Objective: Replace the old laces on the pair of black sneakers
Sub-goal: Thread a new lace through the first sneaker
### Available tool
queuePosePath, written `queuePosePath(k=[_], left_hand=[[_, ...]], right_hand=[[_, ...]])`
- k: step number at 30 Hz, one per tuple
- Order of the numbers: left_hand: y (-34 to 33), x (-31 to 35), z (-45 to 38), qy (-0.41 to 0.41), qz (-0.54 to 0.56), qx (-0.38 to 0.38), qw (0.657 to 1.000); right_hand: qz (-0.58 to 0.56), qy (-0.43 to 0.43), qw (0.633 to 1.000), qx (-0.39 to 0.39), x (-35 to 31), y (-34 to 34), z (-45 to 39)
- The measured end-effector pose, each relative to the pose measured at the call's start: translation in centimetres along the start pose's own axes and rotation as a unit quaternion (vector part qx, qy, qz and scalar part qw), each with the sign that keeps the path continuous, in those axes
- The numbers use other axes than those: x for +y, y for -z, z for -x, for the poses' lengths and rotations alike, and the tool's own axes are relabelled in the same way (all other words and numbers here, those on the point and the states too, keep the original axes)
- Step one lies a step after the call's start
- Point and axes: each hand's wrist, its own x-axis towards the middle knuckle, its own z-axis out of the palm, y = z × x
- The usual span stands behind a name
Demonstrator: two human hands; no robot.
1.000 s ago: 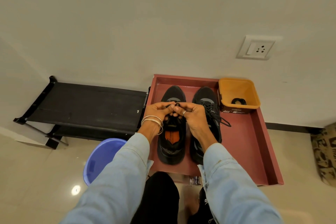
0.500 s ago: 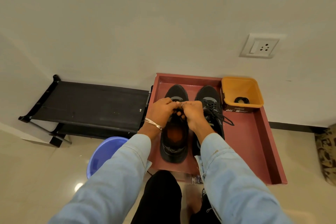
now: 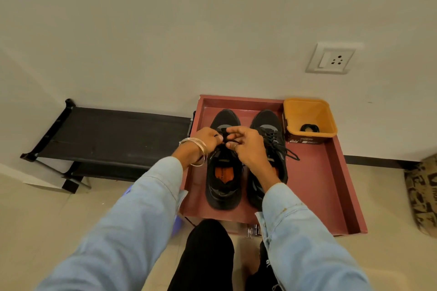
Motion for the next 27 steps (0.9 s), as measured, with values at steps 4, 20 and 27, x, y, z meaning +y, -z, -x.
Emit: queuePosePath(k=[4, 20, 27], left_hand=[[0.4, 0.5, 0.1, 0.123, 0.151, -0.044, 0.98], [1.2, -0.8, 0.8, 0.142, 0.424, -0.05, 0.893], [0.8, -1.2, 1.3, 0.075, 0.416, -0.006, 0.906]], right_hand=[[0.131, 0.094, 0.983, 0.088, 0.6, -0.2, 0.9], [0.233, 0.146, 0.961, 0.031, -0.8, 0.0, 0.8], [0.271, 0.141, 0.952, 0.016, -0.7, 0.0, 0.7]])
